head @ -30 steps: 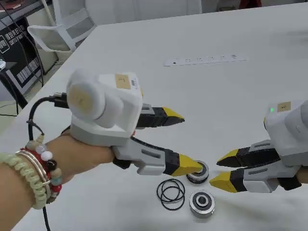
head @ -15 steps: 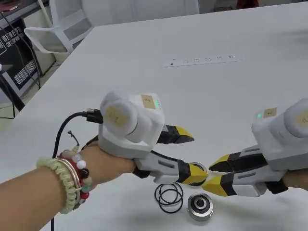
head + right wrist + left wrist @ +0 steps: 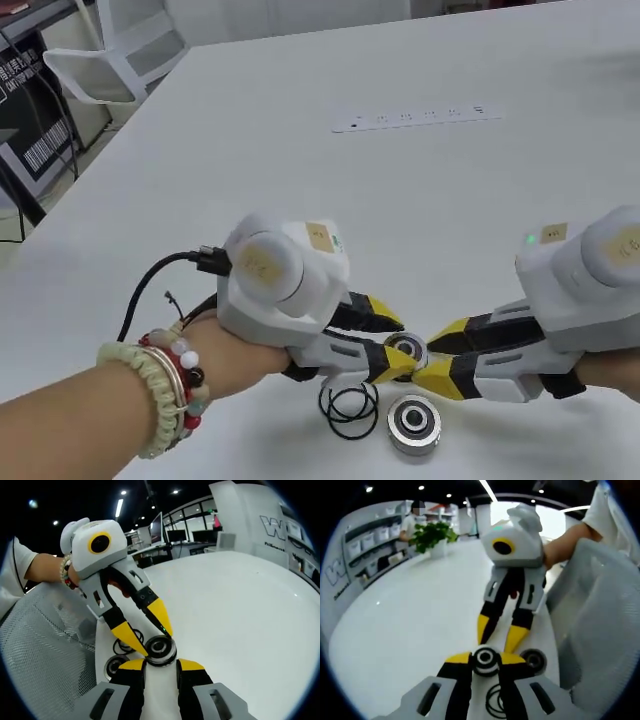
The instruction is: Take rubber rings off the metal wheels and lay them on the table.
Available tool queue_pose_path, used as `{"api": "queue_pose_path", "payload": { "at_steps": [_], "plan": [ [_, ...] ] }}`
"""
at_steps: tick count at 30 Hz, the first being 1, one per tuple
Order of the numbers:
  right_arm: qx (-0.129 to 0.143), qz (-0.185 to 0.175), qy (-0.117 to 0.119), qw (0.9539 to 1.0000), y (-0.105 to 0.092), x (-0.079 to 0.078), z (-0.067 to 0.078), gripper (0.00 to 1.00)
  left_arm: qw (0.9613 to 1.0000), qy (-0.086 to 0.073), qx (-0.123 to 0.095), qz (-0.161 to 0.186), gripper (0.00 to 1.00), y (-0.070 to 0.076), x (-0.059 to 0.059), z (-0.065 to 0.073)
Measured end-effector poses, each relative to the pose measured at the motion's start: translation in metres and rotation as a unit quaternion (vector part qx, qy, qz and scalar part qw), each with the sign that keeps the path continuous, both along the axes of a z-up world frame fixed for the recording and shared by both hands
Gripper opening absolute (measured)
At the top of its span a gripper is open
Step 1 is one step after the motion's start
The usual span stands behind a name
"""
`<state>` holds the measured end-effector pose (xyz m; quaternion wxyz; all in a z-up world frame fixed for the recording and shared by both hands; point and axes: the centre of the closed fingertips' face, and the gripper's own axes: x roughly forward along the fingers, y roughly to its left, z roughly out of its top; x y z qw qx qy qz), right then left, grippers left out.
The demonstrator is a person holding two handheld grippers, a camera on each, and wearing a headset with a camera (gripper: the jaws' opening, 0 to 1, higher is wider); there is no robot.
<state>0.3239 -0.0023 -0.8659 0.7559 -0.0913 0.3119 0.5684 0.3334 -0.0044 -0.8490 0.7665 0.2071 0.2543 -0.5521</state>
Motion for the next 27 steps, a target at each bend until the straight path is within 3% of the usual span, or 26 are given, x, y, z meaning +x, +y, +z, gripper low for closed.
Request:
{"api": "queue_pose_path", "payload": {
  "at_steps": [6, 9, 12, 18, 20, 27],
  "plan": [
    [-0.003, 0.007, -0.018, 0.9998, 0.0001, 0.0002, -0.0013, 0.19, 0.9999, 0.004, -0.01, 0.003, 0.14, 0.0007, -0.001, 0.0007],
    [-0.008, 0.012, -0.03, 0.9995, -0.0011, 0.0004, -0.0022, 0.18, 0.9991, 0.027, -0.02, 0.027, 0.14, 0.002, 0.0002, 0.0],
    [-0.01, 0.014, -0.037, 0.9992, -0.0019, 0.0002, -0.0014, 0.16, 0.9996, 0.018, -0.016, 0.015, 0.14, 0.0015, -0.0006, 0.0],
    [-0.022, 0.027, -0.061, 0.9975, -0.005, -0.0002, -0.0015, 0.08, 0.9995, 0.021, -0.018, 0.018, 0.14, 0.0015, -0.0011, -0.0003],
    [-0.022, 0.025, -0.058, 0.9978, -0.0047, 0.0004, -0.0021, 0.07, 0.9994, 0.021, -0.018, 0.02, 0.14, 0.0015, -0.0013, -0.0004],
    [-0.039, 0.025, -0.077, 0.996, -0.0058, 0.0023, -0.0024, 0.0, 0.9994, 0.022, -0.02, 0.02, 0.14, 0.002, -0.0014, -0.0004]
  ]
}}
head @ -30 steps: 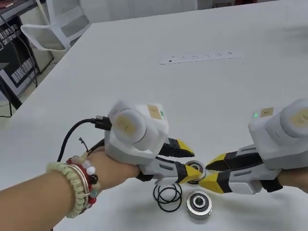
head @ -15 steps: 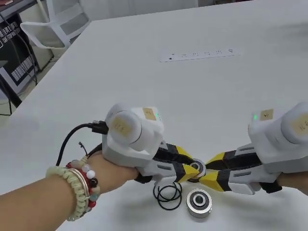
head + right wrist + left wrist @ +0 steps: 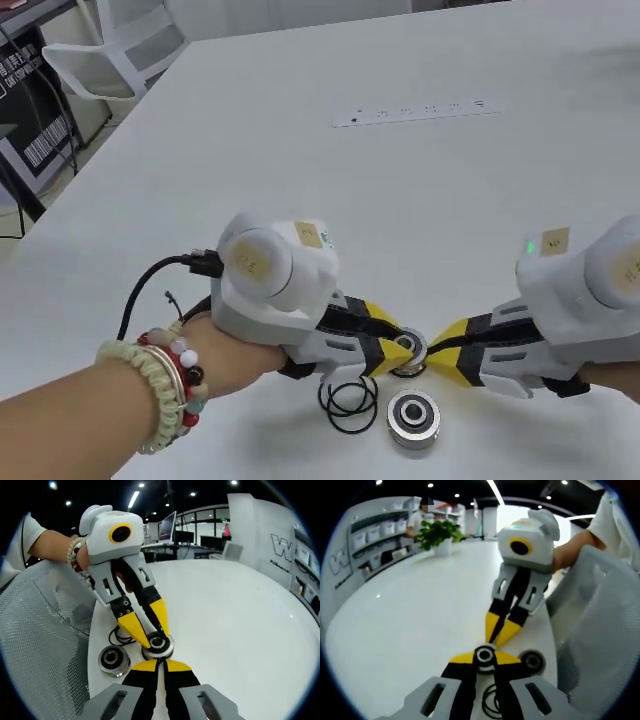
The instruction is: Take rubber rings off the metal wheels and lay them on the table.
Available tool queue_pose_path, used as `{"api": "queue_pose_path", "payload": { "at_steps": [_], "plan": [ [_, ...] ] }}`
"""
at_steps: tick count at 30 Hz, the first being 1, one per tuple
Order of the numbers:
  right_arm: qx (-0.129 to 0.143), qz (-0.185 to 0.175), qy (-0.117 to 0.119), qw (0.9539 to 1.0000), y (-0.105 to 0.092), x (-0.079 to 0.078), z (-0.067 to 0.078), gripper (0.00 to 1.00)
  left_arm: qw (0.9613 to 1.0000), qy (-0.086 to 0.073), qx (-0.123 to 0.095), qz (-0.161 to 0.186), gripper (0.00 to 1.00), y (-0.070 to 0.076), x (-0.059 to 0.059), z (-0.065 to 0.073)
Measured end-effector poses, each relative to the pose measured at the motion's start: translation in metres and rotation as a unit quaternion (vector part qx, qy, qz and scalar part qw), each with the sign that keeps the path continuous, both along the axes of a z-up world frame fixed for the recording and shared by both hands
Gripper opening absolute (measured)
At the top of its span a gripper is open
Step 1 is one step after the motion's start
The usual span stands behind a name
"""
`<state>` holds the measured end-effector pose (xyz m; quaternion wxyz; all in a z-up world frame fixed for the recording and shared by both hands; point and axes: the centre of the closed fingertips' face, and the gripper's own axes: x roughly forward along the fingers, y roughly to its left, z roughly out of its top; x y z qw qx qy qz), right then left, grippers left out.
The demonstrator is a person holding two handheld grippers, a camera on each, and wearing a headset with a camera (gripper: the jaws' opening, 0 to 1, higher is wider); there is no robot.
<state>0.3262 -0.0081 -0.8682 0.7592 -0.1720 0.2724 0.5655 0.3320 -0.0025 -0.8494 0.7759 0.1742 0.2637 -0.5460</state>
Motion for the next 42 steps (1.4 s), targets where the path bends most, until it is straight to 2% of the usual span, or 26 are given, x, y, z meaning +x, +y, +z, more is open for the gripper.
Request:
{"api": "queue_pose_path", "payload": {
  "at_steps": [3, 5, 7, 9, 10, 13, 16, 19, 20, 21, 24, 25, 26, 27, 31, 33, 34, 38, 40, 42],
  "plan": [
    [0.001, -0.014, 0.009, 0.9999, -0.001, 0.002, -0.001, 0.0, 1.0, -0.001, 0.0, -0.001, 0.14, 0.0, 0.0, 0.0],
    [0.017, -0.039, 0.042, 0.9982, -0.002, 0.003, -0.001, 0.0, 1.0, -0.002, 0.0, -0.001, 0.14, 0.0, -0.001, 0.0],
    [0.039, -0.069, 0.082, 0.9935, -0.004, 0.004, 0.0, 0.0, 1.0, -0.002, -0.002, 0.001, 0.14, -0.001, -0.001, 0.0],
    [0.063, -0.09, 0.113, 0.9875, -0.005, 0.005, 0.0, 0.0, 1.0, -0.004, -0.002, -0.001, 0.13, -0.001, -0.001, 0.0],
    [0.072, -0.096, 0.119, 0.9856, -0.006, 0.006, 0.001, 0.0, 1.0, -0.004, -0.002, -0.001, 0.13, -0.001, -0.001, 0.0],
    [0.108, -0.132, 0.168, 0.971, -0.008, 0.009, 0.003, 0.0, 1.0, -0.005, -0.003, 0.0, 0.13, 0.0, -0.001, 0.0],
    [0.138, -0.156, 0.204, 0.9566, -0.01, 0.013, 0.006, 0.0, 1.0, -0.005, -0.004, 0.001, 0.13, 0.0, -0.001, 0.0],
    [0.154, -0.165, 0.225, 0.9479, -0.009, 0.011, 0.006, 0.0, 1.0, -0.004, -0.007, 0.001, 0.13, 0.0, -0.001, 0.0],
    [0.163, -0.17, 0.238, 0.9423, -0.009, 0.01, 0.006, 0.0, 1.0, -0.004, -0.009, 0.001, 0.13, 0.0, -0.001, 0.0],
    [0.166, -0.171, 0.241, 0.9408, -0.009, 0.01, 0.006, 0.0, 0.9999, -0.002, -0.011, 0.002, 0.13, 0.0, 0.0, 0.0],
    [0.186, -0.18, 0.266, 0.9287, -0.007, 0.008, 0.008, 0.0, 0.9999, -0.002, -0.015, 0.001, 0.13, 0.0, -0.001, 0.0],
    [0.192, -0.182, 0.27, 0.926, -0.007, 0.007, 0.01, 0.0, 0.9999, -0.002, -0.016, 0.001, 0.13, 0.0, -0.001, 0.0],
    [0.203, -0.184, 0.28, 0.9199, -0.005, 0.007, 0.013, 0.0, 0.9999, -0.002, -0.016, 0.001, 0.13, 0.0, -0.001, 0.0],
    [0.196, -0.179, 0.28, 0.9225, -0.006, 0.005, 0.012, 0.0, 0.9999, -0.003, -0.017, 0.001, 0.13, 0.0, -0.001, 0.0],
    [0.2, -0.184, 0.28, 0.9205, -0.003, 0.004, 0.015, 0.0, 0.9998, -0.002, -0.021, 0.003, 0.13, 0.0, -0.001, 0.0],
    [0.203, -0.188, 0.287, 0.9173, -0.002, 0.004, 0.016, 0.0, 0.9997, -0.001, -0.024, 0.005, 0.13, 0.0, -0.001, 0.0],
    [0.203, -0.187, 0.285, 0.9179, -0.002, 0.003, 0.017, 0.0, 0.9997, -0.002, -0.025, 0.005, 0.13, 0.0, -0.001, 0.0],
    [0.204, -0.192, 0.291, 0.9147, -0.001, 0.003, 0.018, 0.0, 0.9996, -0.001, -0.027, 0.008, 0.13, 0.0, 0.0, 0.0],
    [0.204, -0.192, 0.29, 0.9151, -0.001, 0.003, 0.019, 0.0, 0.9996, -0.001, -0.028, 0.008, 0.13, 0.0, -0.001, 0.0],
    [0.199, -0.189, 0.281, 0.9199, 0.001, 0.002, 0.022, 0.0, 0.9995, -0.002, -0.032, 0.008, 0.13, 0.0, -0.001, 0.0]
  ]
}}
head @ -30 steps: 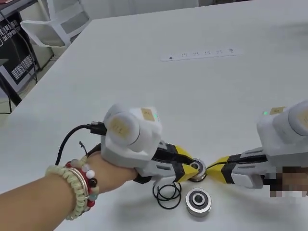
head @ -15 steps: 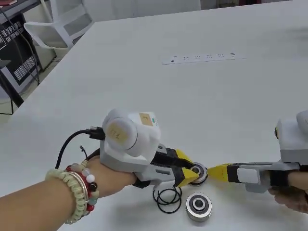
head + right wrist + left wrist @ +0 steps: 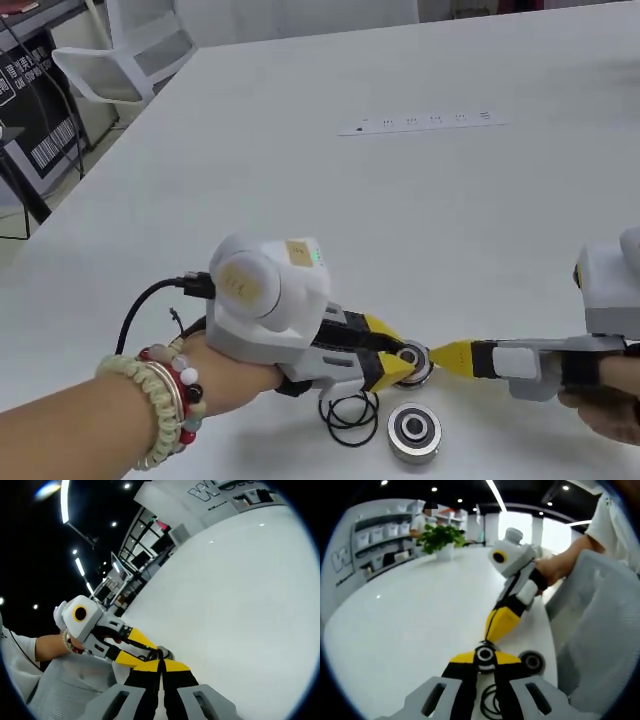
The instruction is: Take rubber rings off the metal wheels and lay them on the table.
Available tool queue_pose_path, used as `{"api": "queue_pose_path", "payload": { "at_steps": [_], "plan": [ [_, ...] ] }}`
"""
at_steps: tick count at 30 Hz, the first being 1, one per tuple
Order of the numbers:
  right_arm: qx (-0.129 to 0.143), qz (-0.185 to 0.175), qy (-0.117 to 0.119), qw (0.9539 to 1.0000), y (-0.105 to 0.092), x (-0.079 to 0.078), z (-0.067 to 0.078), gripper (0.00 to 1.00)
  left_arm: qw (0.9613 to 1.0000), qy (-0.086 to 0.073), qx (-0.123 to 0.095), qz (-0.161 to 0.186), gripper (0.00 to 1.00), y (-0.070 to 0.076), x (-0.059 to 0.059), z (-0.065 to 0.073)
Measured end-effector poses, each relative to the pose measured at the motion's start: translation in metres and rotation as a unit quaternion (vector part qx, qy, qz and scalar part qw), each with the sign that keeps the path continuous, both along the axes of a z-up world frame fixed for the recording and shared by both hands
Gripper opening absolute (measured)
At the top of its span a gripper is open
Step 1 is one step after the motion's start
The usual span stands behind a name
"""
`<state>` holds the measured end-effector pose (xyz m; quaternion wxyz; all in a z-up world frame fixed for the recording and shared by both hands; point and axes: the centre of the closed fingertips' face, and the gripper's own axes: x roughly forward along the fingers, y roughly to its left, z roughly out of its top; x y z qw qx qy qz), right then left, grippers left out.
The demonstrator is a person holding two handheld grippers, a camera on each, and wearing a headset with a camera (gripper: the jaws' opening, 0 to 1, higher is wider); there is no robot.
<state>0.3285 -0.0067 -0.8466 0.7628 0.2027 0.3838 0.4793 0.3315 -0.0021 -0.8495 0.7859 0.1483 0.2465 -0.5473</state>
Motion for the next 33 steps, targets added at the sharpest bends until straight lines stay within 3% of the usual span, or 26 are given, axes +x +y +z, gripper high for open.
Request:
{"api": "queue_pose_path", "payload": {
  "at_steps": [8, 25, 33],
  "plan": [
    [-0.007, 0.007, -0.011, 0.9999, 0.0, 0.001, 0.0, 0.0, 1.0, 0.0, 0.0, 0.003, 0.13, 0.0, 0.0, 0.0],
    [-0.035, 0.043, -0.065, 0.9963, 0.007, 0.0, 0.001, 0.0, 1.0, -0.002, -0.004, 0.005, 0.13, 0.001, 0.001, 0.0],
    [-0.024, 0.055, -0.073, 0.9955, 0.012, -0.002, 0.005, 0.0, 1.0, -0.003, -0.005, 0.007, 0.13, 0.001, 0.001, 0.0]
  ]
}}
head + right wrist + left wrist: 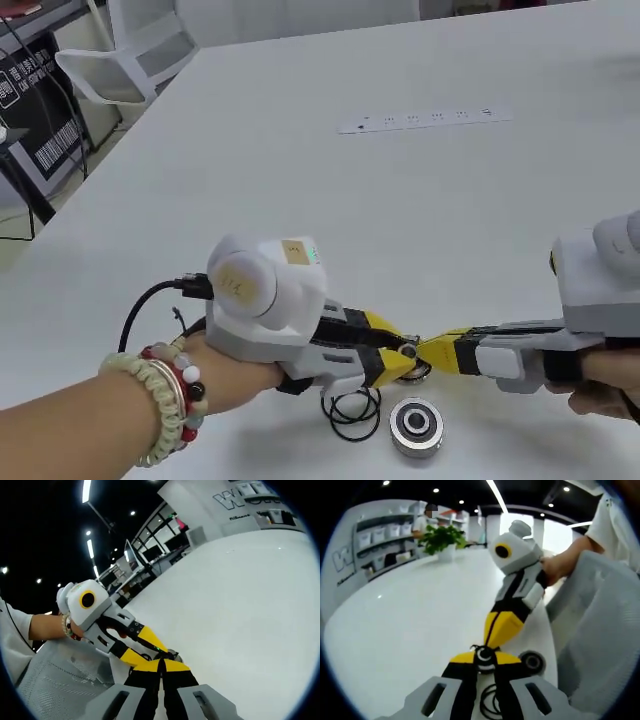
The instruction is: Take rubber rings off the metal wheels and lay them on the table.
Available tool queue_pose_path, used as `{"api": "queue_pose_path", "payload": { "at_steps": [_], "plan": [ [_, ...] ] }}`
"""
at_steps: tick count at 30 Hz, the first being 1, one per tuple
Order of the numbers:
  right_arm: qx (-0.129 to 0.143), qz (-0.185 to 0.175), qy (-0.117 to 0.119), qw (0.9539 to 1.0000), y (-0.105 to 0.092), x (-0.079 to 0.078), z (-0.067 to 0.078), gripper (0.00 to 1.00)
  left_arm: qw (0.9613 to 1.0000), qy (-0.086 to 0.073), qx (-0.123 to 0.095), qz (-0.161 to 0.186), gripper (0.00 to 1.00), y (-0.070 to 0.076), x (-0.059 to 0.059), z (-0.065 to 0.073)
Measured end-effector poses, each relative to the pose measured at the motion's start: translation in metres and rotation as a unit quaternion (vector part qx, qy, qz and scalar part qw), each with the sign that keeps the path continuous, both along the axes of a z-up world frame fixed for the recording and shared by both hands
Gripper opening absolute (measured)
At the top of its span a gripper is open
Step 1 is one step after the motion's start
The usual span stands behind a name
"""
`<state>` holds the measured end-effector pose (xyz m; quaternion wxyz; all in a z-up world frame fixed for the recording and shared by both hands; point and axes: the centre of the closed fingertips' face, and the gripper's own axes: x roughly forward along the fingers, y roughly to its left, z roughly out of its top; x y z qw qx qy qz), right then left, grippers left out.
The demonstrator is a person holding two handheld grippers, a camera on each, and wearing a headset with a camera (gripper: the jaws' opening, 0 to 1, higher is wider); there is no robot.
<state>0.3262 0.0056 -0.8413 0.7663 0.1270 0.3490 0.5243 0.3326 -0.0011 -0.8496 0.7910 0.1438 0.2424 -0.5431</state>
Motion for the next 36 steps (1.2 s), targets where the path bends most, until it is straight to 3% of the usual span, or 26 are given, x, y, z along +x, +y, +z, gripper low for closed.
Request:
{"api": "queue_pose_path", "payload": {
  "at_steps": [1, 2, 3, 4, 7, 9, 13, 16, 18, 23, 27, 30, 36],
  "plan": [
    [0.01, 0.008, 0.0, 0.9999, 0.003, -0.002, 0.003, 0.0, 1.0, 0.0, 0.0, 0.001, 0.13, 0.0, 0.0, 0.0],
    [0.064, 0.024, -0.005, 0.9976, 0.015, -0.007, 0.022, 0.0, 1.0, 0.0, 0.0, 0.001, 0.13, -0.001, 0.0, 0.0],
    [0.012, 0.017, -0.008, 0.9998, 0.008, -0.003, 0.01, 0.0, 1.0, -0.001, -0.001, 0.002, 0.13, -0.001, 0.0, 0.0],
    [-0.004, 0.041, -0.065, 0.997, 0.01, 0.0, 0.01, 0.0, 1.0, -0.001, -0.001, 0.004, 0.13, -0.001, 0.0, 0.0],
    [-0.001, 0.03, -0.041, 0.9987, 0.01, -0.002, 0.007, 0.0, 1.0, -0.002, 0.001, 0.005, 0.13, -0.002, 0.0, 0.0],
    [-0.014, 0.022, -0.049, 0.9984, 0.004, 0.004, 0.002, 0.0, 1.0, -0.002, 0.002, 0.007, 0.13, -0.002, 0.0, 0.0],
    [-0.024, 0.008, -0.041, 0.9989, -0.003, 0.008, -0.002, 0.0, 0.9999, -0.005, 0.012, 0.003, 0.13, -0.003, 0.0, 0.0],
    [-0.024, 0.0, -0.033, 0.9992, -0.006, 0.009, -0.004, 0.0, 0.9997, 0.008, 0.02, 0.01, 0.14, -0.005, 0.001, 0.001],
    [-0.029, -0.005, -0.028, 0.9992, -0.009, 0.012, -0.006, 0.0, 0.9995, 0.001, 0.03, -0.006, 0.16, -0.006, -0.002, 0.002],
    [-0.019, -0.019, -0.023, 0.9994, -0.015, 0.015, 0.001, 0.0, 0.9999, -0.003, -0.004, -0.011, 0.18, -0.009, 0.001, 0.028],
    [-0.012, -0.025, -0.026, 0.9993, -0.02, 0.017, 0.009, 0.0, 0.9995, 0.008, -0.03, -0.005, 0.38, -0.004, 0.0, 0.05],
    [-0.011, -0.024, -0.025, 0.9994, -0.022, 0.016, 0.013, 0.0, 0.999, -0.014, -0.043, -0.004, 0.45, 0.004, -0.002, 0.068],
    [-0.011, -0.018, -0.03, 0.9993, -0.026, 0.012, 0.024, 0.0, 0.9986, -0.036, -0.038, 0.003, 0.58, 0.029, -0.007, 0.09]
  ]
}}
